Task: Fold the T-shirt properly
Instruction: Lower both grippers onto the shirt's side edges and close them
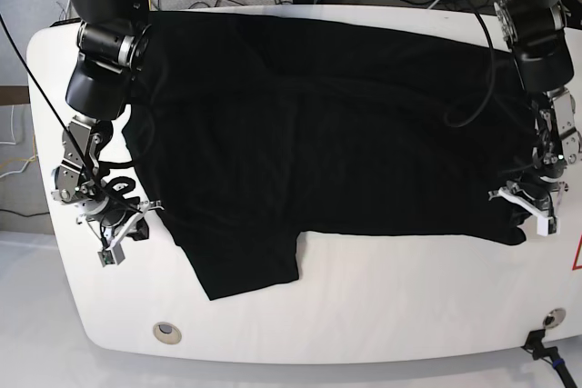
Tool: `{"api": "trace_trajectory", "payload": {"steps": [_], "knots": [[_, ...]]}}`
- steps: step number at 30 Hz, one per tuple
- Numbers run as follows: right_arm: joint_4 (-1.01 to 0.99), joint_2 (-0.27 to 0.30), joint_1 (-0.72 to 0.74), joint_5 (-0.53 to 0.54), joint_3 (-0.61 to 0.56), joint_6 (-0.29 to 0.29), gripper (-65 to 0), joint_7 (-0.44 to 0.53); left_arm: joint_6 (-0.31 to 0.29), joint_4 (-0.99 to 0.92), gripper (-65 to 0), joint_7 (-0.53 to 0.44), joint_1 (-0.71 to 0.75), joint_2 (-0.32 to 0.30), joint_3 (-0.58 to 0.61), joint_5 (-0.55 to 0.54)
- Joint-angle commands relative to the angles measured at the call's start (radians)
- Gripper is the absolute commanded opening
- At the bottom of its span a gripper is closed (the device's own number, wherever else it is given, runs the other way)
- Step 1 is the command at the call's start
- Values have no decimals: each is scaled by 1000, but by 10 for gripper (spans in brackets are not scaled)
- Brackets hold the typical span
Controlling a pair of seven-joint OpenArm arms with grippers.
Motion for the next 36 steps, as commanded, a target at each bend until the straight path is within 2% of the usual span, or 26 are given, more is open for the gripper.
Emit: {"api": "trace_trajectory", "payload": {"steps": [1,9,13,15,16,20,25,36], "knots": [[89,15,-15,12,3,3,-650,-23,1,56,-650,-24,5,-22,-5,-11],[125,-23,-50,12,3,-2,-645,-26,1,76,-650,-24,40,-19,-5,-11],[99,-49,-46,6,1,-5,-425,49,1,75,-650,-24,37,-17,-3,-11],[-5,-45,-3,6,1,-5,-352,86,1,76,-650,-24,36,-6,-3,-11],[-71,-42,16,8,1,-5,-339,106,1,75,-650,-24,36,-6,-3,-10],[-257,-22,65,9,1,-5,-347,241,1,75,-650,-24,36,-6,-3,-10],[-358,-5,91,8,1,-5,-347,299,1,75,-650,-24,37,-6,-3,-10],[-390,-28,56,9,1,3,-348,301,1,75,-650,-24,37,-6,-2,-10]]}}
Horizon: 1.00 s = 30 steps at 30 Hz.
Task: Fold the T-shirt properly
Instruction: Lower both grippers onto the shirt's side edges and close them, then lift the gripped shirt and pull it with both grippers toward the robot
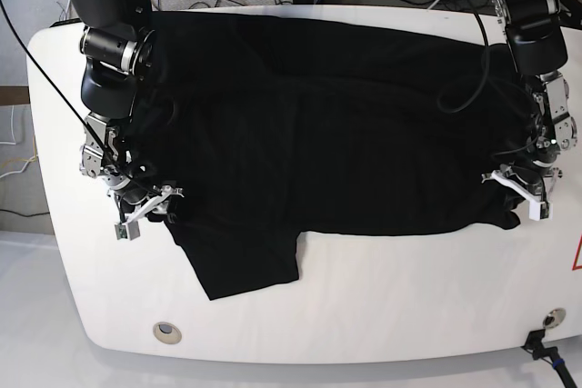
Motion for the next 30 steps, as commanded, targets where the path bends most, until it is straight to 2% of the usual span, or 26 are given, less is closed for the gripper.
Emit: {"api": "trace_trajectory", "payload": {"steps": [1,3,4,9,17,24,30], "knots": [[8,-9,19,-9,-1,7,-348,-32,-3,19,-650,-27,-24,-20,-4,-12],[8,-12,19,-9,-1,7,-363,-32,-3,17,-650,-27,-24,-20,-4,-12],[8,-12,19,-9,-1,7,-391,-32,-3,17,-650,-27,-24,-20,-4,-12],[8,-13,21,-9,-1,3,-644,-32,-3,17,-650,-27,-24,-20,-4,-12],[42,-7,29,-9,-1,5,-650,-36,-3,25,-650,-27,-24,-20,-4,-12],[304,-12,-2,-8,-1,7,-650,-224,-5,105,-650,-27,-22,-19,-7,-14],[525,-30,-97,-6,-1,7,-650,-382,-5,223,-650,-27,50,-19,-7,-14]]}}
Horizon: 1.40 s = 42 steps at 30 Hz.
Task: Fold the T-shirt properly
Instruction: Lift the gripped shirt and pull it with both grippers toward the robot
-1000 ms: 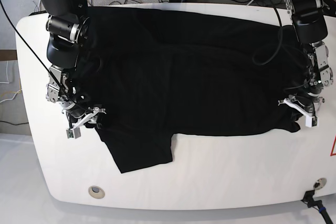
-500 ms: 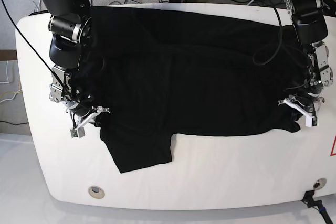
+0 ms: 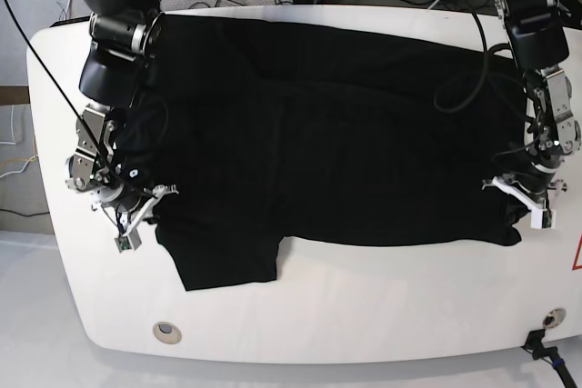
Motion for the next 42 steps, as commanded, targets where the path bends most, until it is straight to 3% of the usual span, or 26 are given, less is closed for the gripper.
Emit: {"api": "trace_trajectory", "payload": {"steps": [1,8,18,24,28,35,42], "knots": [[112,-2,-12,14,2,3,-650,-28,-1,56,-650,-27,-10,-21,-6,-13],[386,-34,-163,14,5,3,-650,-177,-1,148,-650,-27,76,-21,-7,-13],[676,-34,-300,16,5,28,-650,-397,-1,200,-650,-27,168,-27,-10,-13],[822,-34,-364,14,6,28,-650,-546,-1,263,-650,-27,242,-29,-72,-13],[897,-34,-410,14,6,28,-650,-597,-1,326,-650,19,291,-67,-78,-11],[945,-34,-501,14,3,28,-650,-709,-1,390,-650,96,360,-72,-118,-11],[940,-34,-575,14,0,28,-650,-721,-1,403,-650,148,435,-72,-127,-5]]}}
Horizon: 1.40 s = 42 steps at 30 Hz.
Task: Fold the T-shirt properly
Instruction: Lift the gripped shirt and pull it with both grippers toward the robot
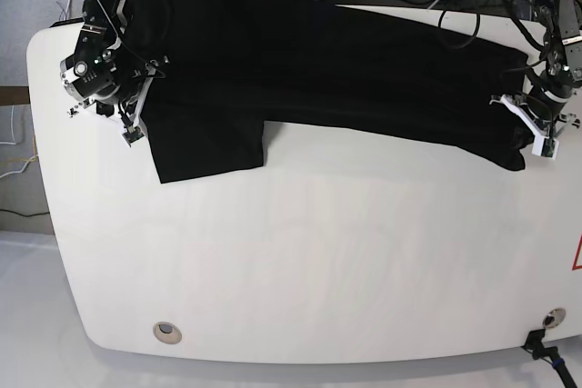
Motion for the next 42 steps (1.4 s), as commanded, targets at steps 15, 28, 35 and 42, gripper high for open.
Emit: {"api": "trace_trajectory", "payload": {"steps": [15,28,35,42], "knots": [[23,58,12,-28,-81,-2,-265,0,16,19,-358,104,-30,-102,-23,-1],[27,-3,92,-26,19,-2,-265,49,16,298,-360,104,-49,-50,-9,-4],[84,-5,42,-26,19,-2,-265,-29,16,309,-360,104,-47,-30,2,0],[95,0,-40,-26,19,-2,-265,-40,16,306,-360,104,-46,-16,3,0]]}}
